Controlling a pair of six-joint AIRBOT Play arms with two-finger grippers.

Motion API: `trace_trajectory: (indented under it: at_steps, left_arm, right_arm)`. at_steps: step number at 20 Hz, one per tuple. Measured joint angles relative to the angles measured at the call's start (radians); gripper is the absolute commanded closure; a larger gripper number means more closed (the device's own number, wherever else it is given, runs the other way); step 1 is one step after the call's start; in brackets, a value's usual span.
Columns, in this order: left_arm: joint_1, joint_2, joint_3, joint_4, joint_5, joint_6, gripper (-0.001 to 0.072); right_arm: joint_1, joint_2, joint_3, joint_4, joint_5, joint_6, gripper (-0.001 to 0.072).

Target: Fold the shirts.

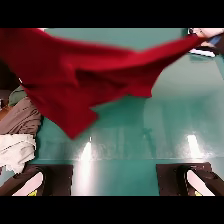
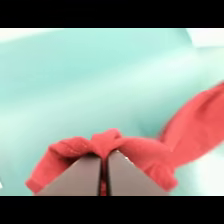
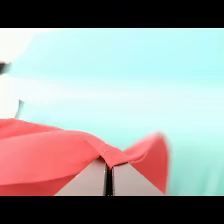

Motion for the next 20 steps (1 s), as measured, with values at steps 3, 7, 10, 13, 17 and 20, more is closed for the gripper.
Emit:
trace_trajectory:
  at_steps: [3,7,10,13,17,20]
  left_arm:
    - [0.0,0.056,0.126,-0.001,0.031,-0.024,0.0682]
    - [0.0,0.147,0.182,-0.022,0.095,-0.049,0.0682]
    - [0.0,0.18,0.2,-0.056,0.119,-0.056,0.0682]
    - [0.0,0.189,0.134,-0.051,0.105,-0.059,0.0682]
    - [0.0,0.134,-0.12,-0.027,0.038,-0.062,0.0682]
    - [0.0,-0.001,-0.283,-0.024,-0.04,-0.061,0.0681]
  right_arm:
    - [-0.069,0.067,0.195,0.0,0.045,0.012,0.0701]
    - [-0.234,0.121,0.393,-0.001,0.153,0.031,0.0701]
    - [-0.366,0.113,0.517,0.001,0.246,0.062,0.0702]
    - [-0.436,0.054,0.573,0.0,0.348,0.106,0.0702]
    - [-0.421,-0.067,0.475,-0.012,0.479,0.144,0.0702]
    - [-0.302,-0.2,0.37,-0.114,0.553,0.166,0.0702]
